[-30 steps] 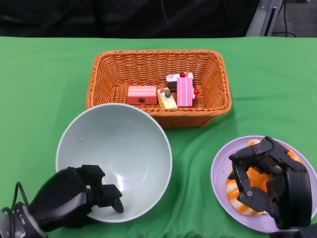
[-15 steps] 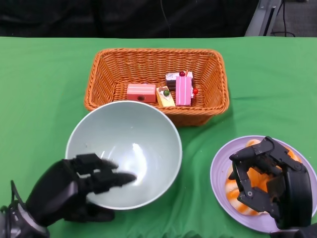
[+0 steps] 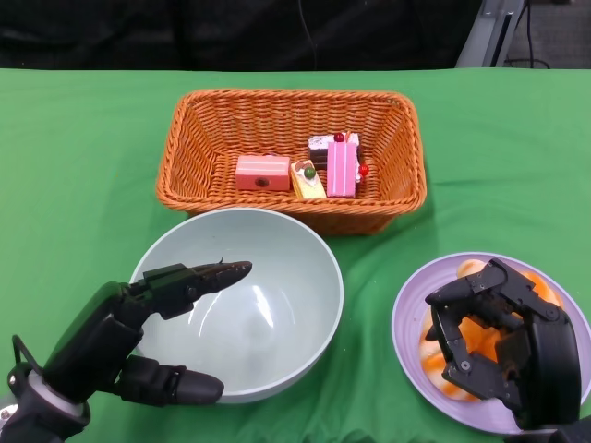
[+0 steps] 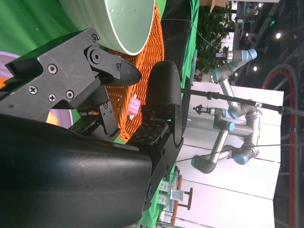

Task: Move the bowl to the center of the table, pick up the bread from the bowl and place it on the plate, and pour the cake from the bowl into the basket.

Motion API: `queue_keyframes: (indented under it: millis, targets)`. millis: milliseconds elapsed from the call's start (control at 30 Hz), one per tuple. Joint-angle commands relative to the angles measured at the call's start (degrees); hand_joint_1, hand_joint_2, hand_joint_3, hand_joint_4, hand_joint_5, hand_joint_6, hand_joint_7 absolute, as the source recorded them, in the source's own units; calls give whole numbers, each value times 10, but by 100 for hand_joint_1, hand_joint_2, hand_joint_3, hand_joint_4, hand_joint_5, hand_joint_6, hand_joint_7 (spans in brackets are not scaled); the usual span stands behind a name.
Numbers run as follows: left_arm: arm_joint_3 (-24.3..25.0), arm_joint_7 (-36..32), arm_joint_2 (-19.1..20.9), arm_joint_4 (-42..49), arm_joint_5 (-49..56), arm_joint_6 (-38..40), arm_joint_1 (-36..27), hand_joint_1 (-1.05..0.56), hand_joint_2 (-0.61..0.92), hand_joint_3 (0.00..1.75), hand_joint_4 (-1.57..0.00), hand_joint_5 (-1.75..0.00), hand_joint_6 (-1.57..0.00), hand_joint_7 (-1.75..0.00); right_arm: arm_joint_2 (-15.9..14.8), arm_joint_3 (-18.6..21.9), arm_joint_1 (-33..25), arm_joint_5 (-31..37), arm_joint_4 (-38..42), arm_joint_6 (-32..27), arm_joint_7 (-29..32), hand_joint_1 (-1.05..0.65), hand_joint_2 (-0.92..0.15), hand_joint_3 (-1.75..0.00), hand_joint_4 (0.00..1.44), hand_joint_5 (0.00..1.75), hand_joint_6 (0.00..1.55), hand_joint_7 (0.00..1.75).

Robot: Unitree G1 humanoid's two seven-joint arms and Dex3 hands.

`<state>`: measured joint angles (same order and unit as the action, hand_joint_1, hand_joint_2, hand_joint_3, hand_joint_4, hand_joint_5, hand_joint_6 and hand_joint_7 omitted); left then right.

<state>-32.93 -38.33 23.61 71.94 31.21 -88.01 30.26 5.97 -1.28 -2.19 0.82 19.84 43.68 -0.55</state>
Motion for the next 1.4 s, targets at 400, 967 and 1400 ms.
queue_keyframes:
  millis: [400, 967, 1400]
  targets:
    - [111, 634, -83, -160, -579, 211, -122, -91, 92, 24, -61, -7, -49, -1, -12, 3, -4, -15, -4, 5, -25, -10, -61, -81, 75, 149, 74, 118]
    - [329, 839, -194, -316, -642, 490, -186, -4, 91, 41, -73, -141, -82, -105, -7, -18, -13, -76, -9, -6, -94, -4, -60, -87, 74, 155, 71, 124]
    - [366, 866, -205, -373, -594, 502, -196, -7, 68, 94, -72, -155, -74, -138, 0, -35, -16, -55, -33, -18, -97, -10, -56, -90, 75, 153, 74, 119]
